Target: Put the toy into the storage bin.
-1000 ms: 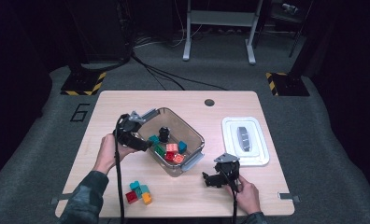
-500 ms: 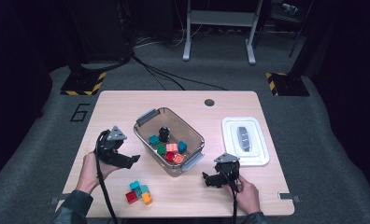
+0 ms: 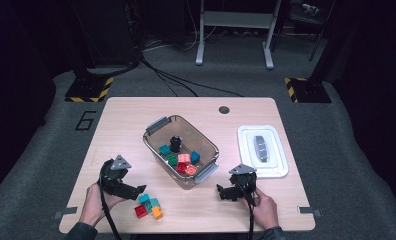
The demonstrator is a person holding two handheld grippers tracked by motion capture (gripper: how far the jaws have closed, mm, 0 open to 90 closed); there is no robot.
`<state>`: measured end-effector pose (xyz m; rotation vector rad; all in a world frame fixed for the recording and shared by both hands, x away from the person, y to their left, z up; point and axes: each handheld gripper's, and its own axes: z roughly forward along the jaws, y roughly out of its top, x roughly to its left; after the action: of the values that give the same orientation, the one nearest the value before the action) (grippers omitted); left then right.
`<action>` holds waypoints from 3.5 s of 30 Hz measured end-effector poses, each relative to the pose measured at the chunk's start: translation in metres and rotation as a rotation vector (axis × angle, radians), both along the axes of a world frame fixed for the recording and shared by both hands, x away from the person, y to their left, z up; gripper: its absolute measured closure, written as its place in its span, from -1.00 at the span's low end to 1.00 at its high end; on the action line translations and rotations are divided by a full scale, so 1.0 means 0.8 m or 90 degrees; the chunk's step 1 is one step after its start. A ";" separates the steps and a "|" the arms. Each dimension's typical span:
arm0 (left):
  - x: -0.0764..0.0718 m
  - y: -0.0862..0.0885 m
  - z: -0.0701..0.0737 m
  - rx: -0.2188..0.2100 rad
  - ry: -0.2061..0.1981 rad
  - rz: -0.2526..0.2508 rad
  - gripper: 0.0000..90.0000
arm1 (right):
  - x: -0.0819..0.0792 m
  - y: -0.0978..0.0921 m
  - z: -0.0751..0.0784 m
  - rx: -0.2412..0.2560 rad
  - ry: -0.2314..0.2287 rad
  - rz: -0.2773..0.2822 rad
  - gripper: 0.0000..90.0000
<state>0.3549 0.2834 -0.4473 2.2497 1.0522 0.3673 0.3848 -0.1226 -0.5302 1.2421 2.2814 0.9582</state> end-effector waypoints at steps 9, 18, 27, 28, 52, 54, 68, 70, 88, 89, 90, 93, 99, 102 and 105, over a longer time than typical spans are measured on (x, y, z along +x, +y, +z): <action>-0.014 -0.004 -0.030 0.006 0.023 -0.043 -0.74 | 0.000 0.000 0.000 0.000 0.000 0.000 -1.00; -0.018 -0.013 -0.044 0.022 0.056 -0.078 -0.47 | 0.000 0.000 0.000 0.000 0.000 0.000 -1.00; -0.018 -0.015 -0.050 0.020 0.060 -0.088 0.25 | 0.000 0.000 0.000 0.000 0.000 0.000 -1.00; -0.018 -0.015 -0.051 0.023 0.058 -0.087 0.30 | 0.000 0.000 0.000 0.000 0.000 0.000 -1.00; -0.005 -0.007 -0.022 0.029 0.024 -0.068 0.50 | 0.000 0.000 0.000 0.000 0.000 0.000 -1.00; -0.003 -0.007 -0.017 0.026 0.020 -0.067 0.50 | -0.001 0.000 0.000 -0.004 -0.002 -0.003 -1.00; 0.020 -0.007 0.026 0.022 -0.015 -0.051 0.50 | -0.001 0.000 0.000 -0.005 -0.004 -0.001 -1.00; 0.023 -0.005 0.034 0.020 -0.017 -0.049 0.50 | -0.001 0.000 0.000 -0.005 -0.004 -0.001 -1.00; 0.046 -0.002 0.083 0.030 -0.050 -0.037 0.50 | -0.001 0.000 0.000 -0.003 -0.001 -0.003 -1.00; 0.047 -0.003 0.086 0.030 -0.054 -0.036 0.50 | -0.001 0.000 0.000 -0.003 -0.001 -0.003 -1.00; 0.049 -0.003 0.090 0.032 -0.056 -0.039 0.50 | -0.001 0.000 0.000 0.000 0.000 -0.005 -1.00; 0.052 -0.004 0.099 0.036 -0.060 -0.034 0.50 | 0.000 0.000 0.000 0.002 0.000 -0.004 -1.00; 0.058 -0.009 0.113 0.041 -0.075 -0.035 0.50 | 0.000 0.000 0.000 0.001 0.002 -0.003 -1.00; 0.061 -0.011 0.122 0.043 -0.085 -0.033 0.50 | 0.000 0.000 0.000 0.001 0.002 -0.003 -1.00; 0.064 -0.013 0.128 0.044 -0.091 -0.032 0.50 | 0.000 0.000 0.000 0.001 0.002 -0.003 -1.00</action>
<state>0.4063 0.2731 -0.3446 2.2692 0.9200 0.5414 0.3848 -0.1223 -0.5300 1.2499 2.2796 0.9572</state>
